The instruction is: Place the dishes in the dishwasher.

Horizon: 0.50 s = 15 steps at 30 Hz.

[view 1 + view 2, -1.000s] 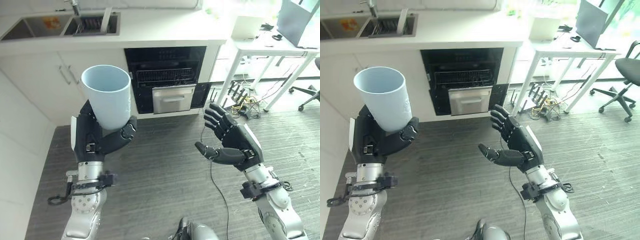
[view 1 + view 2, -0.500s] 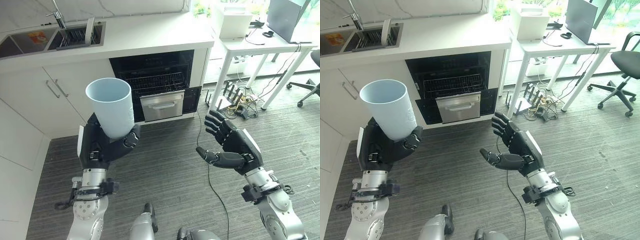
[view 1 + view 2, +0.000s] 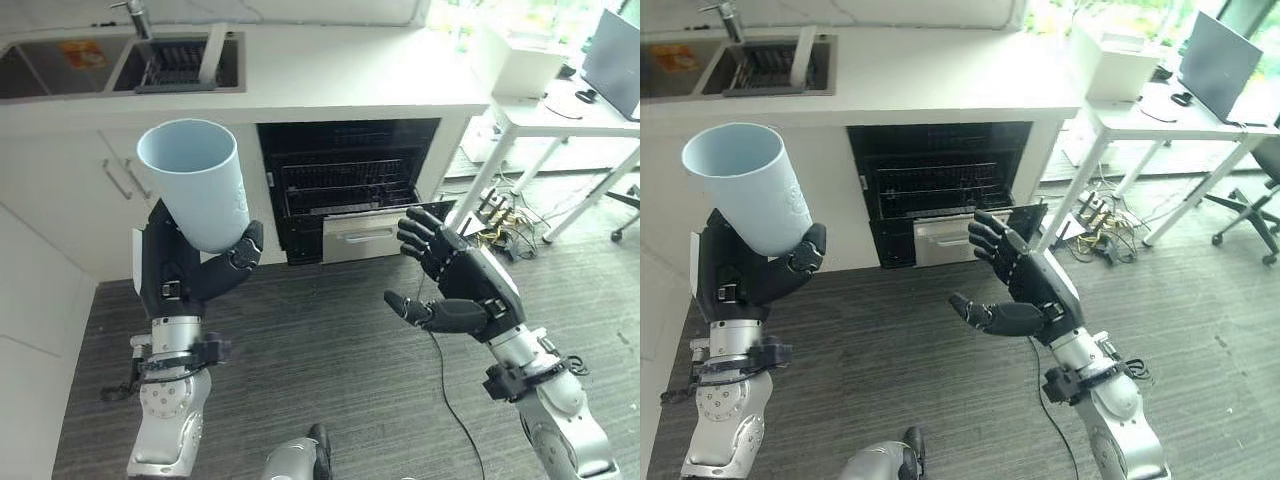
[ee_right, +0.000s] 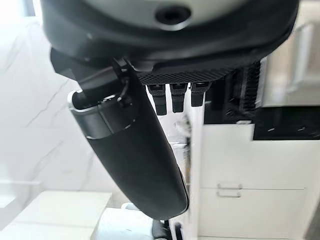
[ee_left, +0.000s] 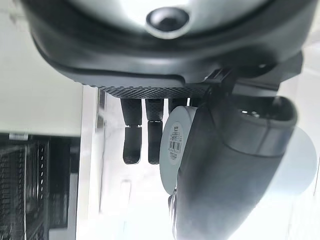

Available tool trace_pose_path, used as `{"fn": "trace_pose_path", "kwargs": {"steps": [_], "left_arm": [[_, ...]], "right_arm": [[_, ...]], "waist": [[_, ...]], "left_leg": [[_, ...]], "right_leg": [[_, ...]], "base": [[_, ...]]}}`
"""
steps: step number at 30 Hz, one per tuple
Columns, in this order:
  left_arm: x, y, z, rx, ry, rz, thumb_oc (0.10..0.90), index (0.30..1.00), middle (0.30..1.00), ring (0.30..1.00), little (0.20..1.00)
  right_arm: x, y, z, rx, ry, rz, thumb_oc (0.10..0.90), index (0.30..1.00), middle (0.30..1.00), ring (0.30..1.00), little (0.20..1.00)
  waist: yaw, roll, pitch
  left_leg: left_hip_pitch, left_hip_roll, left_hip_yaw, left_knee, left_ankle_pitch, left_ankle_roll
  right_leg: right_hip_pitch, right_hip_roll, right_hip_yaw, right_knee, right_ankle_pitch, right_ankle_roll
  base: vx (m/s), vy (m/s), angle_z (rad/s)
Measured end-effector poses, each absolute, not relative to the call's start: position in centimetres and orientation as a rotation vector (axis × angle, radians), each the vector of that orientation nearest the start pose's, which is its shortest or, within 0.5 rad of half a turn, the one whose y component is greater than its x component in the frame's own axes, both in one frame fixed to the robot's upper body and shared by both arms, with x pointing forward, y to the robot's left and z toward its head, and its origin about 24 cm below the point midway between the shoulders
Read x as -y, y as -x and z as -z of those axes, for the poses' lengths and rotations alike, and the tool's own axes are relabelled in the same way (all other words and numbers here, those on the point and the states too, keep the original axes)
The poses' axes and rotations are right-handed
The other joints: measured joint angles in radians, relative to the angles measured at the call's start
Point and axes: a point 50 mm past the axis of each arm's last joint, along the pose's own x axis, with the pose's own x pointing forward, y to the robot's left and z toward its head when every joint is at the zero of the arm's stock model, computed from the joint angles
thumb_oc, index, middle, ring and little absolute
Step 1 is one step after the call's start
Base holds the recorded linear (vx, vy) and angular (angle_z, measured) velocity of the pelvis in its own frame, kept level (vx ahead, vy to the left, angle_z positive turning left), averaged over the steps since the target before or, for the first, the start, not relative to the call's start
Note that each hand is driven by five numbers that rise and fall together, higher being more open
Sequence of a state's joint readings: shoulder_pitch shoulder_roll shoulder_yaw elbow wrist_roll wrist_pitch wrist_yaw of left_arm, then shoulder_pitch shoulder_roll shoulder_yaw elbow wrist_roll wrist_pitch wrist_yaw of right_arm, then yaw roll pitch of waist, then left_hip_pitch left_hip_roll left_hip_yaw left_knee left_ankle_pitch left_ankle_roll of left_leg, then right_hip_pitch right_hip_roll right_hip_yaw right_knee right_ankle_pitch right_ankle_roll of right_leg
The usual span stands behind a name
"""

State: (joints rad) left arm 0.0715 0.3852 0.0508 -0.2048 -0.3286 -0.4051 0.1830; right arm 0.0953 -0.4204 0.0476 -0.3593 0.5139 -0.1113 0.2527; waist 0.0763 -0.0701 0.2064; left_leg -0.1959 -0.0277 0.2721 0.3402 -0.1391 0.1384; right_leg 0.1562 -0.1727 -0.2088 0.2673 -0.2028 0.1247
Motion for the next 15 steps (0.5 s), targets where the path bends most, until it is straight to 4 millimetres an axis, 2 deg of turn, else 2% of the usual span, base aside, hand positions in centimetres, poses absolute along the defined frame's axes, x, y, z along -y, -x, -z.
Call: {"fn": "trace_pose_path", "kwargs": {"steps": [1, 2, 3, 4, 5, 6, 7, 8, 9, 10, 12, 14, 15], "left_arm": [[-22.6, -22.5, -12.6, 0.544, -0.014, -0.155, 0.4, 0.3, 0.3, 0.3, 0.3], [-22.7, -22.5, -12.6, 0.543, -0.019, -0.149, 0.4, 0.3, 0.3, 0.3, 0.3], [-23.0, -22.3, -12.4, 0.534, -0.051, -0.159, 0.4, 0.3, 0.3, 0.3, 0.3], [-23.0, -22.1, -12.1, 0.519, -0.058, -0.165, 0.4, 0.3, 0.3, 0.3, 0.3], [-23.0, -22.0, -11.9, 0.507, -0.074, -0.164, 0.4, 0.3, 0.3, 0.3, 0.3], [-23.0, -22.0, -11.8, 0.502, -0.091, -0.164, 0.4, 0.3, 0.3, 0.3, 0.3], [-23.4, -22.2, -12.4, 0.521, -0.137, -0.151, 0.4, 0.3, 0.3, 0.3, 0.3], [-23.7, -22.4, -13.1, 0.541, -0.191, -0.129, 0.4, 0.3, 0.3, 0.3, 0.3], [-24.2, -22.5, -13.1, 0.537, -0.211, -0.154, 0.4, 0.3, 0.3, 0.3, 0.3], [-24.5, -22.6, -12.4, 0.507, -0.183, -0.202, 0.4, 0.3, 0.3, 0.3, 0.3], [-24.6, -22.6, -11.2, 0.452, -0.168, -0.222, 0.4, 0.3, 0.3, 0.3, 0.3], [-24.1, -22.5, -10.3, 0.411, -0.173, -0.196, 0.4, 0.3, 0.3, 0.3, 0.3], [-23.8, -22.5, -10.5, 0.418, -0.172, -0.197, 0.4, 0.3, 0.3, 0.3, 0.3]], "right_arm": [[17.7, -22.2, -11.9, 0.331, -0.096, -0.407, 0.8, 0.9, 0.9, 0.9, 0.9], [17.7, -22.0, -11.7, 0.329, -0.112, -0.399, 0.8, 0.9, 0.9, 0.9, 0.9], [17.4, -21.7, -11.3, 0.334, -0.142, -0.392, 0.8, 0.9, 0.9, 0.9, 0.9], [17.1, -21.5, -11.0, 0.319, -0.15, -0.399, 0.8, 0.9, 0.9, 0.9, 0.9], [17.2, -21.1, -10.5, 0.291, -0.14, -0.413, 0.8, 0.9, 0.9, 0.9, 0.9], [17.3, -21.1, -10.3, 0.28, -0.134, -0.416, 0.8, 0.9, 0.9, 0.9, 0.9], [17.2, -21.1, -10.1, 0.286, -0.152, -0.411, 0.8, 0.9, 0.9, 0.9, 0.9], [17.7, -21.2, -10.6, 0.306, -0.127, -0.413, 0.8, 0.9, 0.9, 0.9, 0.9], [17.5, -21.8, -10.5, 0.303, -0.126, -0.426, 0.8, 0.9, 0.9, 0.9, 0.9], [17.5, -21.8, -10.3, 0.287, -0.127, -0.429, 0.8, 0.9, 0.9, 0.9, 0.9], [17.4, -21.7, -10.1, 0.282, -0.141, -0.42, 0.8, 0.9, 0.9, 0.9, 0.9], [17.1, -21.6, -9.8, 0.273, -0.154, -0.42, 0.8, 0.9, 0.9, 0.9, 0.9], [17.1, -21.6, -9.9, 0.27, -0.147, -0.427, 0.8, 0.9, 0.9, 0.9, 0.9]], "waist": [[-0.005, 0.003, -0.001], [-0.011, 0.002, -0.001], [-0.026, 0.005, 0.002], [-0.043, 0.013, 0.006], [-0.048, 0.019, 0.006], [-0.047, 0.024, 0.009], [-0.052, -0.033, 0.02], [-0.06, -0.031, 0.023], [-0.047, -0.048, 0.036], [-0.043, -0.036, 0.044], [-0.066, -0.01, 0.065], [-0.097, 0.006, 0.076], [-0.098, 0.001, 0.074]], "left_leg": [[0.016, 0.004, -0.016, -0.008, 0.003, 0.004], [0.026, 0.003, -0.024, -0.008, -0.006, 0.007], [0.024, 0.012, -0.045, 0.005, -0.026, 0.022], [0.032, 0.011, -0.045, -0.01, -0.024, 0.014], [0.062, 0.01, -0.031, -0.078, 0.002, -0.027], [0.076, 0.013, -0.025, -0.1, -0.01, -0.116], [0.007, 0.03, -0.033, 0.087, -0.094, -0.155], [-0.019, 0.087, -0.106, 0.165, -0.144, -0.086], [-0.016, 0.058, -0.07, 0.207, -0.176, -0.064], [0.0, 0.052, -0.055, 0.204, -0.177, -0.064], [0.046, 0.029, -0.065, 0.162, -0.169, -0.049], [0.119, 0.014, -0.078, 0.14, -0.172, -0.045], [0.163, 0.009, -0.079, 0.112, -0.178, -0.056]], "right_leg": [[0.005, 0.004, -0.006, 0.026, 0.026, 0.037], [-0.008, 0.01, -0.008, 0.067, 0.06, 0.058], [-0.175, -0.015, 0.026, 0.374, 0.085, 0.077], [-0.267, -0.024, 0.02, 0.453, 0.058, 0.04], [-0.359, -0.007, -0.03, 0.342, 0.05, -0.021], [-0.365, 0.016, -0.058, 0.232, 0.074, -0.06], [-0.38, -0.035, -0.061, 0.086, 0.103, -0.067], [-0.42, -0.079, -0.043, 0.072, 0.125, 0.027], [-0.472, -0.139, -0.022, 0.086, 0.146, 0.057], [-0.525, -0.166, -0.016, 0.079, 0.16, 0.046], [-0.593, -0.169, 0.039, 0.045, 0.201, 0.047], [-0.612, -0.136, 0.067, 0.034, 0.219, 0.01], [-0.591, -0.107, 0.058, 0.064, 0.224, -0.002]], "base": [[0.17, 0.197, 0.37], [0.24, 0.178, 0.35], [0.21, 0.047, 0.29], [0.33, -0.192, 0.14], [0.26, -0.26, 0.05], [0.28, -0.323, 0.13], [0.2, -0.227, 0.21], [0.26, -0.263, 0.03], [0.28, -0.26, -0.34], [0.37, -0.331, -0.36], [0.37, -0.35, 0.06], [0.43, -0.569, 0.49], [0.45, -0.619, 0.42]]}}
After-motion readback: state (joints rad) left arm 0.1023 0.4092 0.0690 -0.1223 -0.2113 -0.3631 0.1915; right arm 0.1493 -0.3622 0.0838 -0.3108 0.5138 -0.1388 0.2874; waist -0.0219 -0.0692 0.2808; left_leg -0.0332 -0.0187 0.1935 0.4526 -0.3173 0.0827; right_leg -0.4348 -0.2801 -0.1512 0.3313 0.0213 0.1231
